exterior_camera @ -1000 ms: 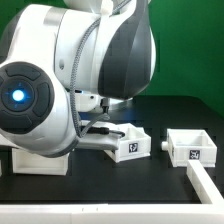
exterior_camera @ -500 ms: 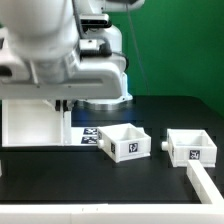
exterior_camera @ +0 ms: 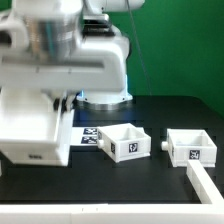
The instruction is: Assemble drawer
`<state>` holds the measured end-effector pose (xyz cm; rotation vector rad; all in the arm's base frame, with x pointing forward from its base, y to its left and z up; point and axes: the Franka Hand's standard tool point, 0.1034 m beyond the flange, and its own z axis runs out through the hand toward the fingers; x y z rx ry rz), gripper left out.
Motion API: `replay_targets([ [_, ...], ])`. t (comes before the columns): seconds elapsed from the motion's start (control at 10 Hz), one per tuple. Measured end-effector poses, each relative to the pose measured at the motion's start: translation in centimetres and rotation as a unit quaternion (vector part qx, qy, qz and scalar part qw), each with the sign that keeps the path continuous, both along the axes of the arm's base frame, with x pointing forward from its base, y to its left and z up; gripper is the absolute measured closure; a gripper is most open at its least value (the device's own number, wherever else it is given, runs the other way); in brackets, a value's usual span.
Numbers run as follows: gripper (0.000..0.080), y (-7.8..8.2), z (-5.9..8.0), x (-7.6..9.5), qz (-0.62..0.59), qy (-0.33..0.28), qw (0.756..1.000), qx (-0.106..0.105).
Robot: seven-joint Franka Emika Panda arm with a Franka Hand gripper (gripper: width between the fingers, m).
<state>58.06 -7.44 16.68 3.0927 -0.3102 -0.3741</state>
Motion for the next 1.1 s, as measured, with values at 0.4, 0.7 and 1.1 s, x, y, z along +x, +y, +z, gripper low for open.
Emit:
replay_targets([
  [0.4,0.0765,0.1,0.0,2.0,0.022,-0.137,0.99,-0.01],
  [0.7,0.0765,2.2,-0.6,3.2,-0.14,-0.225,0.964,-0.026],
  [1.1,0.0765,3.3,-1.5,3.0,-0.216,-0.221,0.951,-0.012],
])
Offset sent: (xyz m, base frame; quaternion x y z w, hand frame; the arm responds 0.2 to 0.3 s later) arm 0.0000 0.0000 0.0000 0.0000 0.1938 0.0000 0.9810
